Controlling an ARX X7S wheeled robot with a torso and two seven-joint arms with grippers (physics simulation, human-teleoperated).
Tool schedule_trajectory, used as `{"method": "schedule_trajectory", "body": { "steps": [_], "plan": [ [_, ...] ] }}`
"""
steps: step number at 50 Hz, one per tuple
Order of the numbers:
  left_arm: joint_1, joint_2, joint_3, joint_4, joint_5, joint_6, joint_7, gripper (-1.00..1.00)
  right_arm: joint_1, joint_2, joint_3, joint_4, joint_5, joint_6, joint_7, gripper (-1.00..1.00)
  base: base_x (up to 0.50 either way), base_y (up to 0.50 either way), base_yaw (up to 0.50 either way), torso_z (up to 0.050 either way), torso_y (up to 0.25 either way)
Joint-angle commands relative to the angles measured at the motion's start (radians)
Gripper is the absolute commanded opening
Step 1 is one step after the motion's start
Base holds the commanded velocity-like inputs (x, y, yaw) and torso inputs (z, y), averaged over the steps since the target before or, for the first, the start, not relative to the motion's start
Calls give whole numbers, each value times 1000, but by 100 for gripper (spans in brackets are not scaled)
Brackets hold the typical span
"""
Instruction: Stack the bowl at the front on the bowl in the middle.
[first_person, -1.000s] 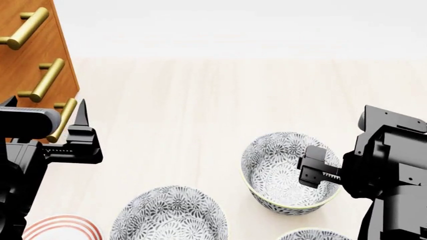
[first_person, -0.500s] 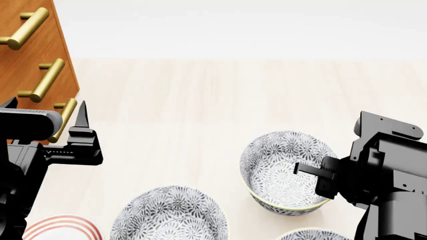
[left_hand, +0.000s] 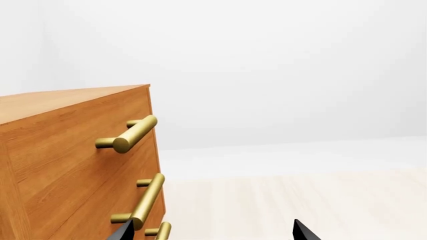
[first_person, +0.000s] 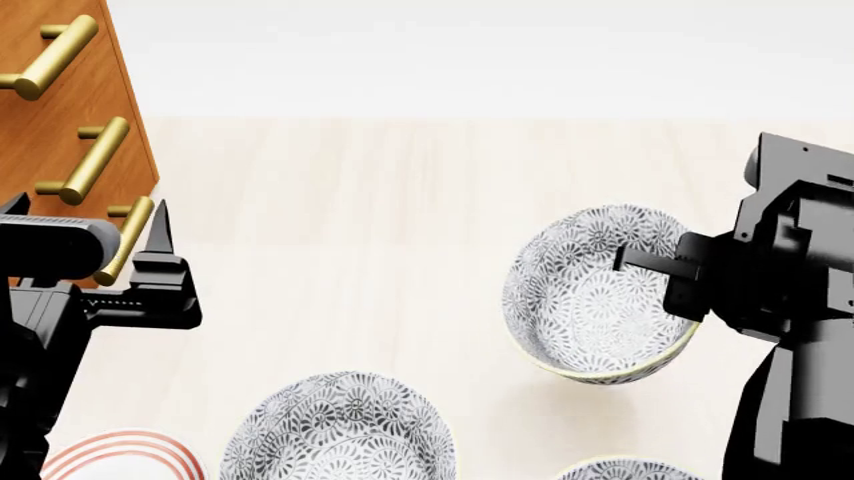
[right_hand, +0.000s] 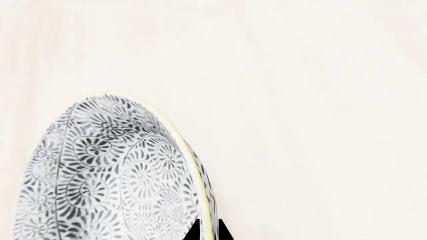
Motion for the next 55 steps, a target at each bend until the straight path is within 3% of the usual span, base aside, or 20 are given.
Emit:
{"method": "schedule_trajectory", "body": {
  "steps": [1,9,13,14,17,20,30,49,55],
  "plan": [
    [-2,-5,-2,6,-7,-5,-6,100,-26,5,1,-351,13,227,-31,-100,0,0,0,0,0],
    [-6,-8,-7,3,-13,-3,-8,100,-78,5,37,-700,60,477,-79,-100,0,0,0,0,0],
    [-7,-7,-5,-2,-14,1,-8,100,-90,14,32,-763,121,523,-72,-100,0,0,0,0,0],
    [-8,-8,-6,-2,-15,0,-8,100,-92,27,23,-766,186,523,-27,-100,0,0,0,0,0],
    [-11,-8,-5,-5,-17,-1,-10,100,-134,127,-30,-815,636,523,351,-100,0,0,0,0,0],
    [-13,-10,-4,-5,-17,-3,-11,100,-163,173,-57,-860,989,522,522,-100,0,0,0,0,0],
    [-21,-14,-6,-9,-21,-2,-14,100,-229,242,-103,-940,1491,517,810,-100,0,0,0,0,0],
    [-30,-19,-7,-17,-27,5,-21,100,-353,266,-201,-1108,1775,481,912,-100,0,0,0,0,1],
    [-34,-19,-4,-25,-28,11,-21,100,-371,264,-228,-1133,1769,467,887,-100,0,0,0,0,0]
  ]
}}
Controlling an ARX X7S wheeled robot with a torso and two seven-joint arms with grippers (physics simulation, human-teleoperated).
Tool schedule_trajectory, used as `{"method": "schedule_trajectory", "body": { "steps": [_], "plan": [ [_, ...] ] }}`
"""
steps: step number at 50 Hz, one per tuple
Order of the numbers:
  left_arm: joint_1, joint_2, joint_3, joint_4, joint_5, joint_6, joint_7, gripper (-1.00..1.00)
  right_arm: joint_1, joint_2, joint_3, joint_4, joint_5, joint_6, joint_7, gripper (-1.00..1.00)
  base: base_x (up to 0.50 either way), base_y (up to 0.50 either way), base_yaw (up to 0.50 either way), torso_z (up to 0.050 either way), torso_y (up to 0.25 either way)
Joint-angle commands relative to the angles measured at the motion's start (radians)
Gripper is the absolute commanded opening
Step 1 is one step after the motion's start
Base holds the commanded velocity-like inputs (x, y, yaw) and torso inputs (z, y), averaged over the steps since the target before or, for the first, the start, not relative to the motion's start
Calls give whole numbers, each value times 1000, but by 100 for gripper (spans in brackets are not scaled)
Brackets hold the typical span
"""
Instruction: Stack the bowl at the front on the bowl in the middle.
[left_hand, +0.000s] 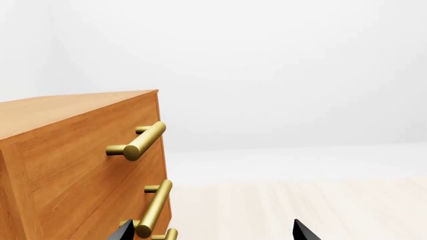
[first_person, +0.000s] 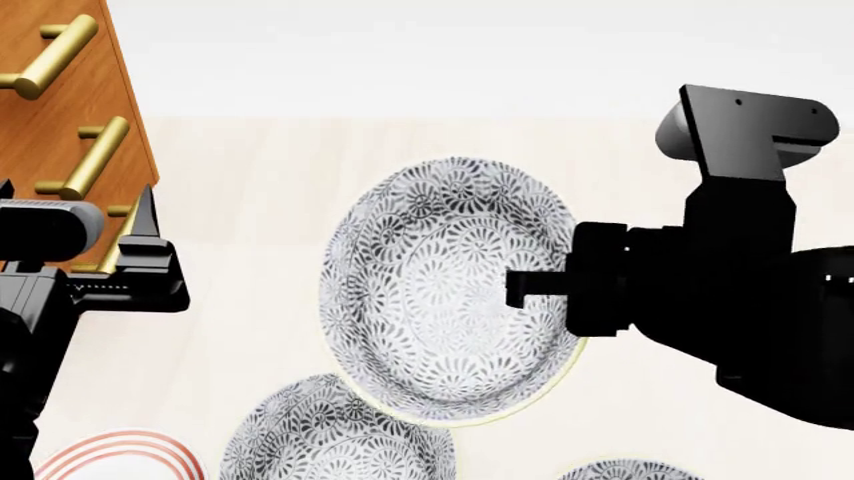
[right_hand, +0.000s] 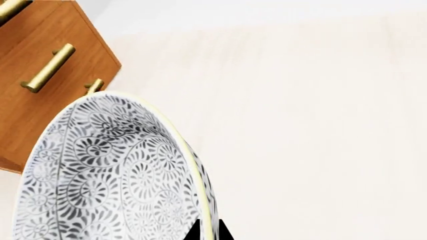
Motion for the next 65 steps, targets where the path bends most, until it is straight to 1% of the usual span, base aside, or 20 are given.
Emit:
{"method": "schedule_trajectory", "body": {
  "steps": [1,6,10,14,28,48,59,62,65],
  "plan": [
    [-7,-2,4,-12,-2,8,-2,100,-48,9,-47,-77,110,-21,17,-100,0,0,0,0,0],
    [-11,-1,7,-22,-1,14,-3,100,-32,7,-70,-45,145,-27,16,-100,0,0,0,0,0],
    [-11,-1,7,-25,-3,15,-3,100,-38,0,-81,-7,143,-41,-14,-100,0,0,0,0,0],
    [-10,-2,8,-23,-4,16,-5,100,-48,-8,-101,16,73,-56,-95,-100,0,0,0,0,0],
    [-17,-4,9,-20,-11,13,-11,100,-69,-35,-190,62,-73,-100,-299,-100,0,0,0,0,1],
    [-12,-6,24,-40,-9,31,-14,100,-72,-69,-313,134,-211,-167,-483,-100,0,0,0,0,0],
    [-9,-9,30,-45,-10,37,-16,100,-67,-97,-404,226,-318,-230,-618,-100,0,0,0,0,1],
    [-8,-10,34,-44,-9,38,-17,100,-57,-119,-457,303,-382,-271,-691,-100,0,0,0,0,0],
    [-8,-11,36,-46,-9,39,-17,100,-48,-131,-484,349,-413,-291,-729,-100,0,0,0,0,0]
  ]
}}
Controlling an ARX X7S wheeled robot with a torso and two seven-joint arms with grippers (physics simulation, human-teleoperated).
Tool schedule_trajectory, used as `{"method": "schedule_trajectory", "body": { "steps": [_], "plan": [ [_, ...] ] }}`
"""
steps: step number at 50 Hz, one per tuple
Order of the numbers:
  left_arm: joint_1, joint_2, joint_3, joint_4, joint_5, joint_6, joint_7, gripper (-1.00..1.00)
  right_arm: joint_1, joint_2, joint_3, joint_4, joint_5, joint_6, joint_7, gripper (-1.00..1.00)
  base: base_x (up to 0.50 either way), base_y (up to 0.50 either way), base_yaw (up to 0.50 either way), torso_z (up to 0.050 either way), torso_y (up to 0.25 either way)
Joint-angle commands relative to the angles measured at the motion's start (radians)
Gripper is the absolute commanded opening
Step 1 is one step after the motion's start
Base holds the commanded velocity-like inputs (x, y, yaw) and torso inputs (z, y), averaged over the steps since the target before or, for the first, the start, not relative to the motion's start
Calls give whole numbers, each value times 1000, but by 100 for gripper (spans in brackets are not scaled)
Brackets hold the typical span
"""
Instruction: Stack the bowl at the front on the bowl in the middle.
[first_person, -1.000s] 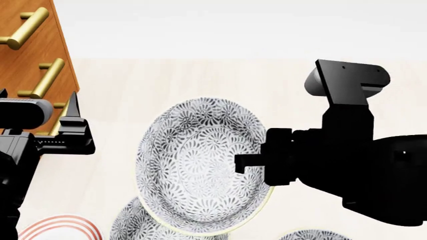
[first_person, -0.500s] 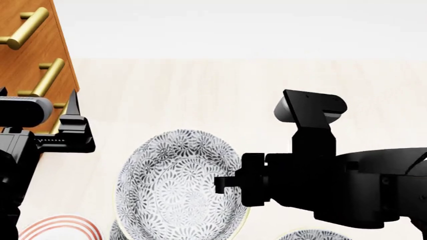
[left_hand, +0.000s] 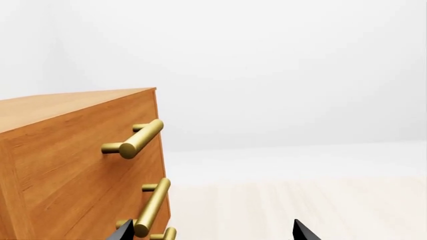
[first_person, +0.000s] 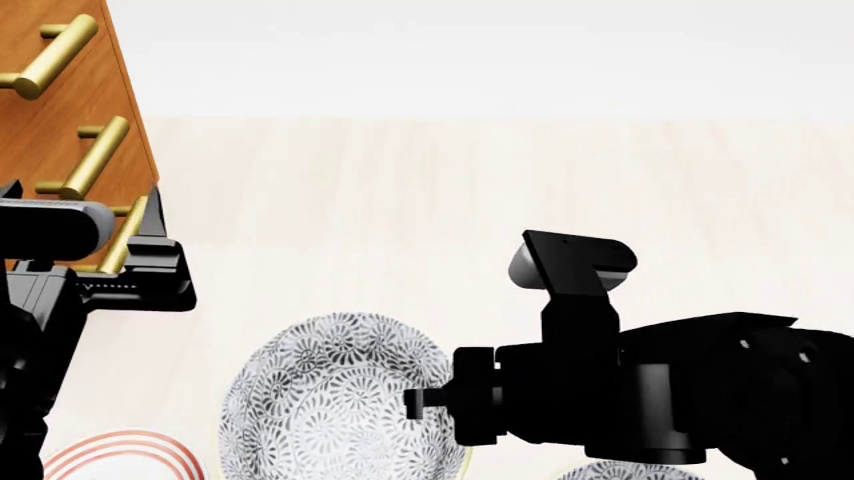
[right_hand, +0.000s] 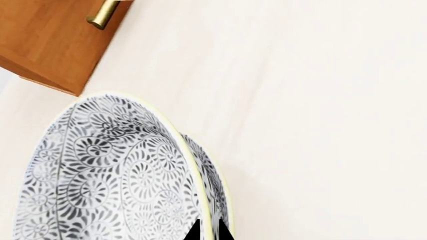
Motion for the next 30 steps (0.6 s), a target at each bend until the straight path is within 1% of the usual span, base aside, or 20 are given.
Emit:
{"method": "schedule_trajectory", "body": {
  "steps": [1,11,12,26,29,30],
  "plan": [
    [2,-3,10,-8,1,7,-1,100,26,-44,-105,152,-119,-85,-170,-100,0,0,0,0,0],
    [8,-7,15,-4,-2,7,-4,100,32,-62,-149,199,-153,-104,-231,-100,0,0,0,0,0],
    [8,-7,15,-3,-2,7,-4,100,34,-62,-159,200,-161,-102,-234,100,0,0,0,0,0],
    [7,-7,20,-16,-3,16,-8,100,28,-49,-181,152,-165,-99,-242,100,0,0,0,0,0],
    [7,-8,21,-18,-3,18,-9,100,13,-30,-141,91,-144,-112,-179,100,0,0,0,0,0],
    [7,-8,21,-19,-3,19,-9,100,-14,-6,-109,2,-162,-172,-107,100,0,0,0,0,0]
  ]
}}
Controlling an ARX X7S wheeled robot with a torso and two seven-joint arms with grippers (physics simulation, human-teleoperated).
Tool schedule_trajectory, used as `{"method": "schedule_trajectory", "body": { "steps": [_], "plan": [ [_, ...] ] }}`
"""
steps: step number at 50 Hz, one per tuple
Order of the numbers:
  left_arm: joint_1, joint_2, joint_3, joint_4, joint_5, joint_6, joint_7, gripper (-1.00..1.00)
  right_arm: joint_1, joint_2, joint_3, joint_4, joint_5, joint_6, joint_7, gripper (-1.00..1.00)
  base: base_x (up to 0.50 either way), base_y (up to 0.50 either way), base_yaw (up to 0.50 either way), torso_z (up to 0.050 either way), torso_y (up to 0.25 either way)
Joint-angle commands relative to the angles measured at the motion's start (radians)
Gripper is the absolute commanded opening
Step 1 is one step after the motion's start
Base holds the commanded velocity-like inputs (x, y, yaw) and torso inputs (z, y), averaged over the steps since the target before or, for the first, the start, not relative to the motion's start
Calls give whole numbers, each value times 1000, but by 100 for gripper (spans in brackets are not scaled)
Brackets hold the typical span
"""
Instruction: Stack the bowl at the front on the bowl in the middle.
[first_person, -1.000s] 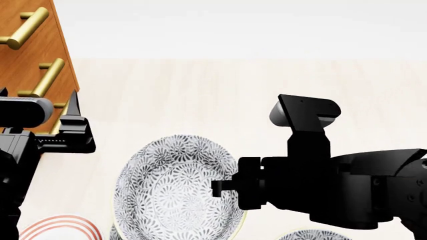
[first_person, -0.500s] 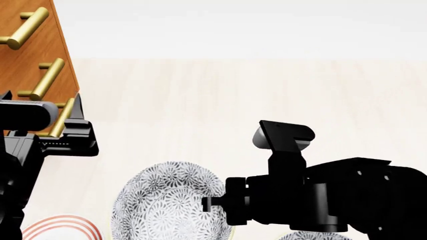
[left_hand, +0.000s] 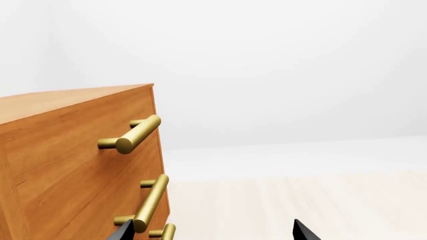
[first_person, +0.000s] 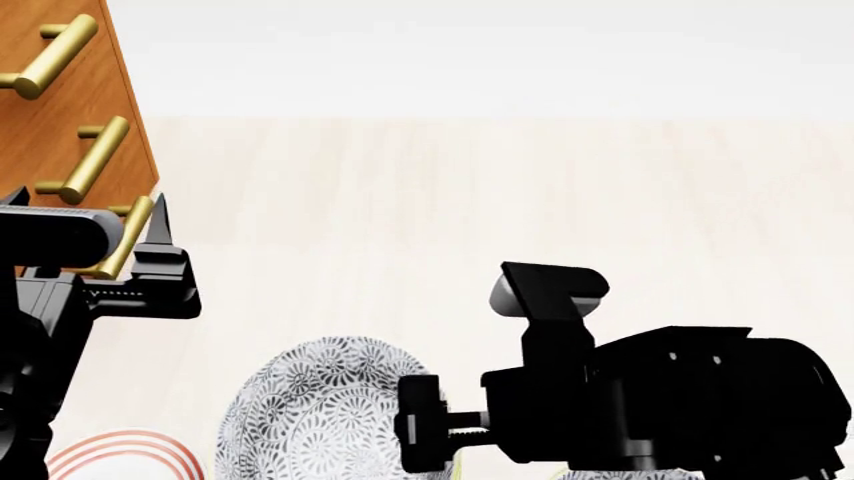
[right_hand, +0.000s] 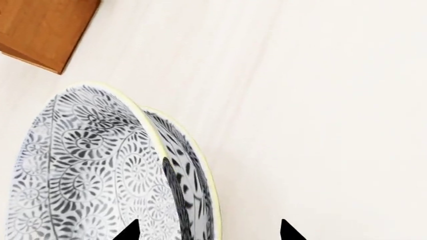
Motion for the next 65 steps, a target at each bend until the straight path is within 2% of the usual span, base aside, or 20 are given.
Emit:
{"method": "schedule_trajectory", "body": {
  "steps": [1,6,9,13,16,25,30,49,65],
  "plan": [
    [0,-2,3,-7,-2,6,-2,100,-46,54,69,-190,24,-62,112,100,0,0,0,0,0],
    [-1,-1,5,-9,-4,6,-3,100,-91,109,185,-401,116,-97,206,100,0,0,0,0,0],
    [-2,-2,6,-8,-5,6,-4,100,-129,126,228,-487,89,-191,209,100,0,0,0,0,0],
    [-2,-2,6,-6,-8,7,-5,100,-206,131,260,-591,-66,-409,210,100,0,0,0,0,0],
    [0,-1,5,-10,-9,17,-3,100,-266,128,270,-669,-208,-542,302,100,0,0,0,0,0],
    [9,-5,7,6,-7,40,-5,100,-345,138,247,-815,-511,-734,496,100,0,0,0,0,0],
    [9,-8,8,14,-8,44,-6,100,-362,150,210,-861,-631,-771,558,100,0,0,0,0,0],
    [25,-15,9,50,0,90,-16,100,-432,172,198,-947,-762,-890,623,100,0,0,0,0,0],
    [26,-20,7,64,-6,92,-24,100,-427,173,191,-954,-765,-872,632,100,0,0,0,0,0]
  ]
}}
